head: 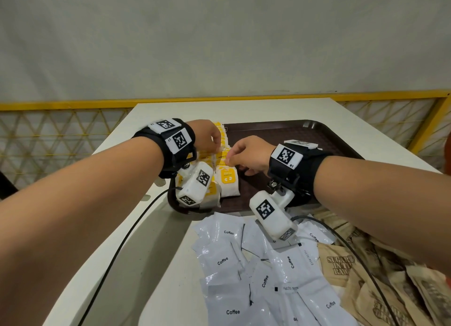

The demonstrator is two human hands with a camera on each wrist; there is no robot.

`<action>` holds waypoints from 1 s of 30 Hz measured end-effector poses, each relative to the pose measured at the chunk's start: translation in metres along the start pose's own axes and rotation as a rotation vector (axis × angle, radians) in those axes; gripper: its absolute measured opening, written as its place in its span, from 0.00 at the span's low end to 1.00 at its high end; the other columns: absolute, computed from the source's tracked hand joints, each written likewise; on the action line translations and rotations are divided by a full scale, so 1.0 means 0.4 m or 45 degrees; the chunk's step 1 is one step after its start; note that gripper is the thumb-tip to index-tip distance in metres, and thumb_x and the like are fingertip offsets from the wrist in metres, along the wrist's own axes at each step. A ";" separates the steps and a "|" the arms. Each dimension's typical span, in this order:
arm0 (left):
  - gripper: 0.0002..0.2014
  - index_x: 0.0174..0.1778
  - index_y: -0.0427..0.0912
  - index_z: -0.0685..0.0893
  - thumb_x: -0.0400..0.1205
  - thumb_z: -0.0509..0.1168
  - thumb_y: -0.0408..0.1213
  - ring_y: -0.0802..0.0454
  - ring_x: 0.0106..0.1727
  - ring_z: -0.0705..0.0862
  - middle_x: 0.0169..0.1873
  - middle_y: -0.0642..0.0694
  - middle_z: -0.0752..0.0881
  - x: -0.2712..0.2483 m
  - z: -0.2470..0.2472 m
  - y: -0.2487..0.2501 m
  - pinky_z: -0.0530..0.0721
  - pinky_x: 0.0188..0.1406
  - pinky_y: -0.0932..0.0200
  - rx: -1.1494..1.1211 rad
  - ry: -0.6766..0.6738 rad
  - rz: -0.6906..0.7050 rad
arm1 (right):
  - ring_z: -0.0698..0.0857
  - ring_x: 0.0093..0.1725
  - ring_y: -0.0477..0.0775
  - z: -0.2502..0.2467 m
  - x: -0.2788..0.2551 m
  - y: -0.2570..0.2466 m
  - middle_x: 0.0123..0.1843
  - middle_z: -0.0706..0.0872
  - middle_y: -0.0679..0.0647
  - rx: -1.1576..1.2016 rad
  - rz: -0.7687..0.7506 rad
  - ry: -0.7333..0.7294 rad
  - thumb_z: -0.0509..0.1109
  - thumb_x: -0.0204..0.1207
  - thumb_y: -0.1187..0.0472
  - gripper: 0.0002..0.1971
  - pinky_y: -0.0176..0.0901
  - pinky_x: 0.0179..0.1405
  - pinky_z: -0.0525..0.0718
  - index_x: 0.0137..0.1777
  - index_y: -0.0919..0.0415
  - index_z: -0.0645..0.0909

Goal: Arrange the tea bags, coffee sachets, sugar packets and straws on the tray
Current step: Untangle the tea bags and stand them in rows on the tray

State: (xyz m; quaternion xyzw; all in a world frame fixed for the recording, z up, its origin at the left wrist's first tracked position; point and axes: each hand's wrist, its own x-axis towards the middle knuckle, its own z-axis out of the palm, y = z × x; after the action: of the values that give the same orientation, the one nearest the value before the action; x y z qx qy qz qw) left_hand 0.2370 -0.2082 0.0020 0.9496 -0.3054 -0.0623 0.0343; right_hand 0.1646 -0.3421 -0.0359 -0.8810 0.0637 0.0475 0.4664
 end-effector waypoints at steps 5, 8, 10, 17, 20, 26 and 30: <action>0.04 0.45 0.46 0.86 0.80 0.66 0.33 0.56 0.44 0.76 0.36 0.58 0.78 -0.005 -0.002 0.004 0.75 0.46 0.60 -0.120 0.038 0.037 | 0.77 0.29 0.44 0.000 0.003 0.000 0.35 0.80 0.51 0.014 0.023 -0.016 0.76 0.75 0.62 0.06 0.36 0.27 0.80 0.44 0.56 0.81; 0.06 0.43 0.48 0.86 0.79 0.66 0.33 0.56 0.47 0.77 0.38 0.59 0.79 -0.008 -0.003 0.005 0.74 0.49 0.60 -0.176 0.010 0.041 | 0.76 0.29 0.44 0.002 0.003 -0.004 0.35 0.80 0.51 -0.027 0.023 -0.031 0.76 0.74 0.61 0.07 0.34 0.25 0.79 0.41 0.55 0.80; 0.07 0.42 0.48 0.88 0.80 0.65 0.35 0.56 0.49 0.77 0.43 0.56 0.81 -0.009 -0.004 0.007 0.74 0.51 0.60 -0.190 -0.009 0.014 | 0.76 0.30 0.45 0.003 0.002 -0.006 0.35 0.80 0.51 -0.042 0.024 -0.033 0.76 0.75 0.62 0.09 0.34 0.25 0.78 0.37 0.55 0.79; 0.08 0.43 0.48 0.89 0.81 0.64 0.36 0.53 0.56 0.79 0.53 0.51 0.85 -0.010 -0.001 0.008 0.76 0.61 0.56 -0.239 -0.037 -0.087 | 0.78 0.32 0.45 -0.007 -0.001 -0.014 0.35 0.82 0.51 -0.013 0.061 -0.009 0.74 0.76 0.66 0.12 0.35 0.28 0.80 0.31 0.55 0.81; 0.10 0.43 0.49 0.89 0.82 0.62 0.35 0.54 0.55 0.78 0.52 0.51 0.84 -0.010 0.000 0.006 0.75 0.60 0.58 -0.255 -0.024 -0.103 | 0.78 0.33 0.46 -0.011 0.000 -0.022 0.42 0.83 0.54 0.047 0.089 0.022 0.73 0.76 0.67 0.12 0.37 0.31 0.81 0.33 0.56 0.79; 0.12 0.48 0.40 0.91 0.79 0.68 0.44 0.51 0.51 0.81 0.50 0.46 0.87 -0.001 0.000 -0.005 0.79 0.57 0.53 -0.272 -0.064 -0.164 | 0.79 0.33 0.48 -0.001 0.004 -0.016 0.41 0.82 0.58 0.141 0.108 0.004 0.70 0.78 0.71 0.14 0.34 0.27 0.83 0.31 0.60 0.77; 0.08 0.42 0.46 0.89 0.76 0.73 0.47 0.57 0.45 0.79 0.40 0.54 0.84 0.000 0.004 -0.011 0.75 0.46 0.59 -0.217 -0.122 -0.097 | 0.84 0.39 0.54 0.007 0.008 -0.009 0.37 0.82 0.57 0.147 0.094 0.005 0.70 0.77 0.72 0.12 0.47 0.45 0.90 0.33 0.60 0.77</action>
State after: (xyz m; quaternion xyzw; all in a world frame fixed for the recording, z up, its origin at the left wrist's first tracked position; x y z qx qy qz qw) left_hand 0.2394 -0.2045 0.0001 0.9500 -0.2641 -0.1345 0.0979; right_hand 0.1684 -0.3380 -0.0351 -0.8497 0.0998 0.0592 0.5143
